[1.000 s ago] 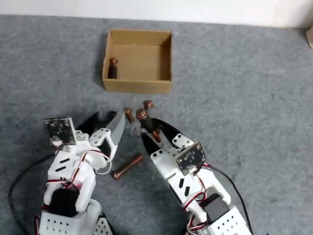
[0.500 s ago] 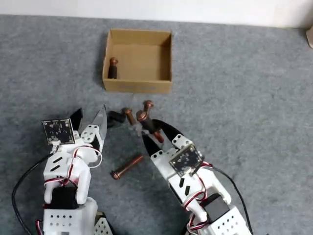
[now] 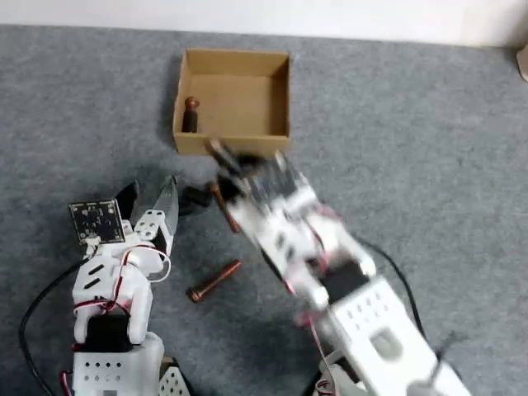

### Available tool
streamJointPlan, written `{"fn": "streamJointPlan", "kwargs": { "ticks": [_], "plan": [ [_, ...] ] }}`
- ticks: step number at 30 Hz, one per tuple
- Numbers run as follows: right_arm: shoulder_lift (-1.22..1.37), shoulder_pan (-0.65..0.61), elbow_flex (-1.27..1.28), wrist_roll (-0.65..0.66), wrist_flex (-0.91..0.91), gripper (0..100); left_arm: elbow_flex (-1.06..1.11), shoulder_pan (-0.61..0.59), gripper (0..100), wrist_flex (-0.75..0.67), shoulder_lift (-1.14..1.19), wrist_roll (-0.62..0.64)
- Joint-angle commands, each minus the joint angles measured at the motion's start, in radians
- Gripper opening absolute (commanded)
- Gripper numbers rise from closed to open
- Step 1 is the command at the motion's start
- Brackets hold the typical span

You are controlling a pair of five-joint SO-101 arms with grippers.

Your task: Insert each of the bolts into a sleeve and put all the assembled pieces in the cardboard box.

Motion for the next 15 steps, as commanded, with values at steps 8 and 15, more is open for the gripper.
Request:
{"fn": "streamJointPlan", "kwargs": {
  "ticks": [8,15],
  "plan": [
    [1.003,-0.045,-0.986,0.006,-0.021,0.5,-0.008,-0.021,20,-0.026,0.002,0.0],
    [1.573,0.058,-1.461,-0.021,-0.067,0.5,-0.016,-0.065,20,-0.026,0.002,0.043]
  ]
}}
